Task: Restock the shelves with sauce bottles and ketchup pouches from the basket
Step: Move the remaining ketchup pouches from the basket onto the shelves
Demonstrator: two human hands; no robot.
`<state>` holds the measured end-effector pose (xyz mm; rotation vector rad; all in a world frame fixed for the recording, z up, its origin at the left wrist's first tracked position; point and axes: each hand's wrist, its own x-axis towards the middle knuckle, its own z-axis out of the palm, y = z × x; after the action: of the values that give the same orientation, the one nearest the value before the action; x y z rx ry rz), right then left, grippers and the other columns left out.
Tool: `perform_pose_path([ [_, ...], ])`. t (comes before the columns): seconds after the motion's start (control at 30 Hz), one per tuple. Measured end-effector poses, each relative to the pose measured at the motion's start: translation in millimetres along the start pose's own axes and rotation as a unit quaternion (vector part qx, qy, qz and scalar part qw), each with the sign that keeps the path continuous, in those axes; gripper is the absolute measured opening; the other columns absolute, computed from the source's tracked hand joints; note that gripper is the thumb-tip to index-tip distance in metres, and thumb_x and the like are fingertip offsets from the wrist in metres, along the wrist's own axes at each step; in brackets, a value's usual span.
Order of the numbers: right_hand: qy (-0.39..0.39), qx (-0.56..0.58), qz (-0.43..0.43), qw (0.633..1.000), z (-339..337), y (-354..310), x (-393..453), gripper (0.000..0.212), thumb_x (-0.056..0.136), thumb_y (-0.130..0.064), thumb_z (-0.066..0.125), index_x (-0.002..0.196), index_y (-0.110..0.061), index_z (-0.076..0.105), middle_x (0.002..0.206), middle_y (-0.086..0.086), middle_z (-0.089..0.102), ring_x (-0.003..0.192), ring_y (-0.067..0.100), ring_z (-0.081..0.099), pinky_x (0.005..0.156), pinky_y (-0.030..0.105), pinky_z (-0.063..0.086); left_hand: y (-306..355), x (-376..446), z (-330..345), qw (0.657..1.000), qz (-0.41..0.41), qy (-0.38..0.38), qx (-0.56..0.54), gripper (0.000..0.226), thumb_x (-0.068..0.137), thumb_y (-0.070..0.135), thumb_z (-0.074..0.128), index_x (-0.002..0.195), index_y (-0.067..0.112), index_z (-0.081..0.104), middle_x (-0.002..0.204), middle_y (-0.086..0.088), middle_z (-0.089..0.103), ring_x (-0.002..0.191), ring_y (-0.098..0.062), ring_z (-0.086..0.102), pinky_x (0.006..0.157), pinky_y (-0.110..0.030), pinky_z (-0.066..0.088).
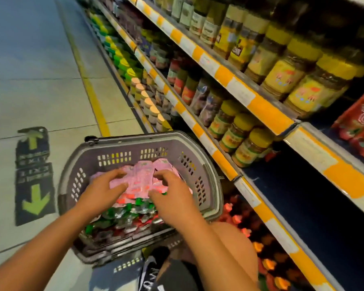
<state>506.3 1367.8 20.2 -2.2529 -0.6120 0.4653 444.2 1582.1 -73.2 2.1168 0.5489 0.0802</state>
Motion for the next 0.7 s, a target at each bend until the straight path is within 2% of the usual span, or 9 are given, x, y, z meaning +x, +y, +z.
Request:
perform_pose_path([
  [0.1, -0.04, -0.011, 0.035, 0.999, 32.7, 1.5, 20.2, 0.046, 0.095, -0.025, 0.066, 0.139, -0.025, 0.054, 0.144, -0.003, 0.055, 0.131, 0.018, 0.053, 0.106, 0.034, 0.045, -20.9, 7.3, -2.5, 0.999, -0.044, 0.012, 0.029, 0.045, 0.093, 0.021, 0.074, 0.136, 0.016, 0.064, 0.137, -0.003, 0.065, 0.125, -0.022, 0.061, 0.11, -0.043, 0.046],
  [0.23, -0.084, -0.064, 0.06, 0.993, 58.9, 12.2, 41.1, 0.048, 0.094, -0.024, 0.065, 0.141, -0.023, 0.052, 0.143, 0.002, 0.055, 0.125, 0.026, 0.056, 0.102, 0.039, 0.048, -39.7, 15.3, 2.0, 0.99, -0.122, -0.01, 0.068, 0.052, 0.088, 0.021, 0.073, 0.139, 0.018, 0.06, 0.129, -0.009, 0.068, 0.114, -0.029, 0.065, 0.095, -0.038, 0.052],
  [0.3, -0.102, -0.093, 0.07, 0.988, 65.7, 19.7, 50.0, 0.052, 0.093, -0.019, 0.065, 0.143, -0.022, 0.05, 0.143, 0.005, 0.054, 0.123, 0.028, 0.057, 0.1, 0.039, 0.05, -47.2, 20.0, 7.1, 0.985, -0.15, -0.033, 0.079, 0.06, 0.086, 0.023, 0.073, 0.143, 0.019, 0.055, 0.134, -0.013, 0.062, 0.115, -0.032, 0.063, 0.09, -0.036, 0.052],
  [0.37, -0.117, -0.123, 0.076, 0.982, 70.5, 26.6, 59.1, 0.058, 0.09, -0.016, 0.065, 0.145, -0.023, 0.048, 0.141, 0.006, 0.054, 0.122, 0.029, 0.058, 0.097, 0.038, 0.051, -51.8, 24.3, 12.8, 0.978, -0.169, -0.052, 0.111, 0.068, 0.085, 0.026, 0.072, 0.148, 0.019, 0.048, 0.145, -0.016, 0.051, 0.121, -0.035, 0.059, 0.094, -0.036, 0.051],
  [0.47, -0.13, -0.157, 0.078, 0.976, 76.4, 35.0, 73.7, 0.063, 0.089, -0.013, 0.067, 0.148, -0.02, 0.046, 0.14, 0.009, 0.053, 0.124, 0.031, 0.056, 0.099, 0.039, 0.051, -54.9, 28.2, 21.0, 0.962, -0.205, -0.065, 0.17, 0.087, 0.086, 0.03, 0.069, 0.161, 0.023, 0.026, 0.162, -0.018, 0.025, 0.128, -0.043, 0.053, 0.102, -0.041, 0.05],
  [0.57, -0.147, -0.188, 0.086, 0.967, 82.9, 43.0, 86.3, 0.067, 0.088, -0.007, 0.065, 0.151, -0.016, 0.042, 0.139, 0.012, 0.051, 0.125, 0.033, 0.054, 0.1, 0.041, 0.051, -56.9, 28.8, 25.1, 0.949, -0.242, -0.08, 0.185, 0.088, 0.087, 0.032, 0.066, 0.16, 0.029, 0.016, 0.156, -0.021, 0.028, 0.123, -0.046, 0.055, 0.1, -0.047, 0.052],
  [0.7, -0.159, -0.2, 0.119, 0.959, 92.2, 54.3, 95.6, 0.067, 0.088, -0.008, 0.063, 0.149, -0.018, 0.038, 0.133, 0.013, 0.05, 0.117, 0.036, 0.057, 0.092, 0.042, 0.054, -59.9, 28.8, 27.4, 0.939, -0.267, -0.096, 0.193, 0.094, 0.09, 0.039, 0.065, 0.16, 0.039, 0.002, 0.155, -0.025, 0.026, 0.123, -0.048, 0.055, 0.1, -0.049, 0.052],
])
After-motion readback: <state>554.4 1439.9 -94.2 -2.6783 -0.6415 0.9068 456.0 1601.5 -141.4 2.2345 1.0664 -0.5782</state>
